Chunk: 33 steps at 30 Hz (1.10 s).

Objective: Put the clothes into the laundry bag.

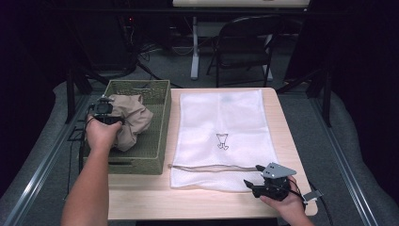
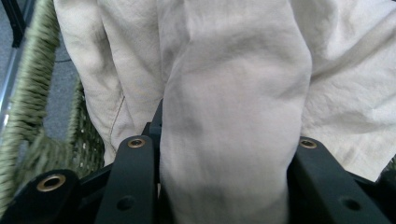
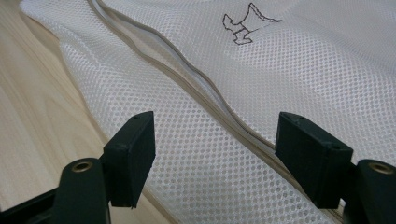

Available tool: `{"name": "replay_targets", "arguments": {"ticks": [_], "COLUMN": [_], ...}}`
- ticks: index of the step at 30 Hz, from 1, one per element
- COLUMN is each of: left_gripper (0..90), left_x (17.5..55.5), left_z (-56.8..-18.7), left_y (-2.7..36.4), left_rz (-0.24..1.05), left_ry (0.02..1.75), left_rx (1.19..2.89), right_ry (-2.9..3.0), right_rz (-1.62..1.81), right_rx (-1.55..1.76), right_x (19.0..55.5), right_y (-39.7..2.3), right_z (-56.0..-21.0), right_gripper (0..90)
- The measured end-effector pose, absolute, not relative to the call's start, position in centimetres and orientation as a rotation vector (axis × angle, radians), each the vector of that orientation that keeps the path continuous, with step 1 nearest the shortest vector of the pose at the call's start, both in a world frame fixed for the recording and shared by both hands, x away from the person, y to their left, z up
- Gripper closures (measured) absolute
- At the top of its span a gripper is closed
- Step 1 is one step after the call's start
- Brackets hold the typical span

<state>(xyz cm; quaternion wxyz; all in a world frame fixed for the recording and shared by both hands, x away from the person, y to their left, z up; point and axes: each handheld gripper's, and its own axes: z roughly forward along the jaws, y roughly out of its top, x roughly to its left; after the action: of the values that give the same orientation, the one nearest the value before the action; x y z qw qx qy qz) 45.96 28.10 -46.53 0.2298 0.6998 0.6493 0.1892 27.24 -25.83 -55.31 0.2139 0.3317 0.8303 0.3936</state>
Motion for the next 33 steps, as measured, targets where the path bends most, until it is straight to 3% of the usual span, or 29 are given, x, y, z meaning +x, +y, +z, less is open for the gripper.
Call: {"name": "replay_targets", "arguments": {"ticks": [7, 17, 24, 33], "left_gripper": [60.1, 60.1, 60.1, 60.0], "left_x": [45.4, 45.1, 44.7, 44.2], "left_z": [-44.9, -43.5, -42.4, -41.2], "left_y": [27.7, 26.9, 26.4, 25.3], "left_rz": [0.556, 0.557, 0.574, 0.576], "left_ry": [1.731, 1.700, 1.671, 1.631], "left_rx": [1.933, 1.937, 1.926, 1.911], "right_ry": [2.287, 2.268, 2.242, 2.298], "right_rz": [1.106, 1.194, 1.177, 1.108], "right_rx": [0.916, 0.966, 0.956, 0.876], "right_x": [27.2, 27.2, 27.2, 27.8], "right_y": [-25.9, -26.2, -26.4, -26.0], "right_z": [-55.2, -54.9, -54.4, -52.6], "right_gripper": [30.0, 41.3, 41.9, 53.4]}}
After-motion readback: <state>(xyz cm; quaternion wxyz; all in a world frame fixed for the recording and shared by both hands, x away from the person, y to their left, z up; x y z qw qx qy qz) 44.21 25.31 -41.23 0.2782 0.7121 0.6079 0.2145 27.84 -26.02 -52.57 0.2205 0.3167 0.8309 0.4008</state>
